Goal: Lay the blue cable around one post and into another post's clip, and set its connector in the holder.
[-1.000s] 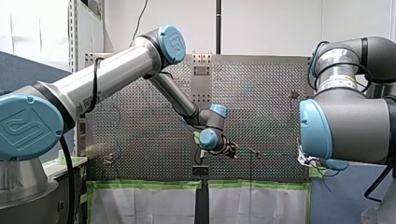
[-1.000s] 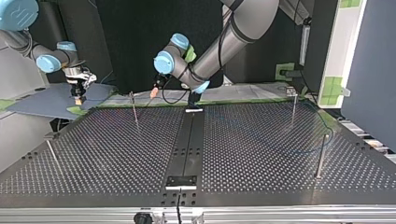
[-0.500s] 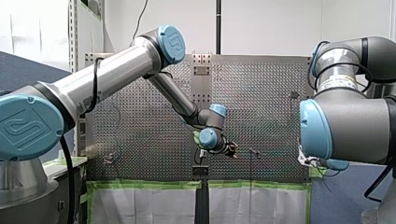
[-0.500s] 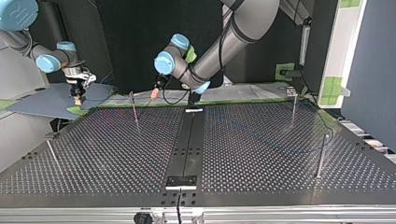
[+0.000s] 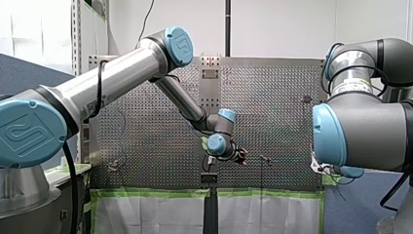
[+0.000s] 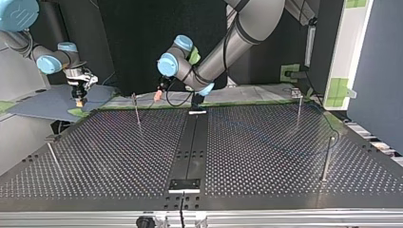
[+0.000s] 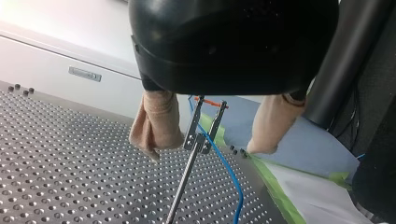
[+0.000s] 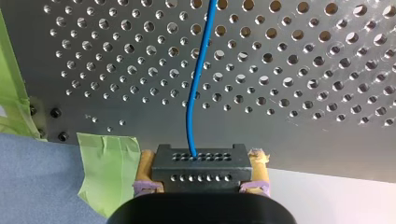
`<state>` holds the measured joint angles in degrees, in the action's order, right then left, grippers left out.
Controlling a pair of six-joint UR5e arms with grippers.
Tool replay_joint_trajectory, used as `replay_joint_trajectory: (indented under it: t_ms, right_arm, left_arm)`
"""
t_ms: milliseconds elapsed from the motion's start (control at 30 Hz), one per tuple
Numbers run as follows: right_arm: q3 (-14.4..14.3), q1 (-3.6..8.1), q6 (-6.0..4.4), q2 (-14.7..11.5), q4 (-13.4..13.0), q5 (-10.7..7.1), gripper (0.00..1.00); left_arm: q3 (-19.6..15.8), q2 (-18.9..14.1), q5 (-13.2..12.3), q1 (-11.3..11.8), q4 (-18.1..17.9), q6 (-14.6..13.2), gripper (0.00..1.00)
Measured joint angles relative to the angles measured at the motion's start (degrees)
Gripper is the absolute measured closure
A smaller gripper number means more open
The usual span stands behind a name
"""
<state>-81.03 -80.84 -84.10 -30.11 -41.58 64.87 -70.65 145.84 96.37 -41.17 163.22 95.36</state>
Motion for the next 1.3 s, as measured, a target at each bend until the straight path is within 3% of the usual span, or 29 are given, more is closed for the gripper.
replay_joint_trajectory:
  t_ms: [767, 1000, 1300]
  right_arm:
    - [0.01, -0.01, 0.31, 0.00, 0.09, 0.09, 1.00]
    - [0.01, 0.01, 0.32, 0.00, 0.25, 0.09, 1.00]
    - [-0.01, 0.00, 0.34, -0.01, 0.30, 0.09, 1.00]
  left_arm:
    - [-0.06, -0.05, 0.26, 0.25, -0.05, -0.10, 0.00]
    - [-2.09, -2.26, 3.01, -0.57, -0.75, -1.96, 0.00]
    - [-6.00, -6.19, 6.99, 0.21, -4.48, -1.22, 0.00]
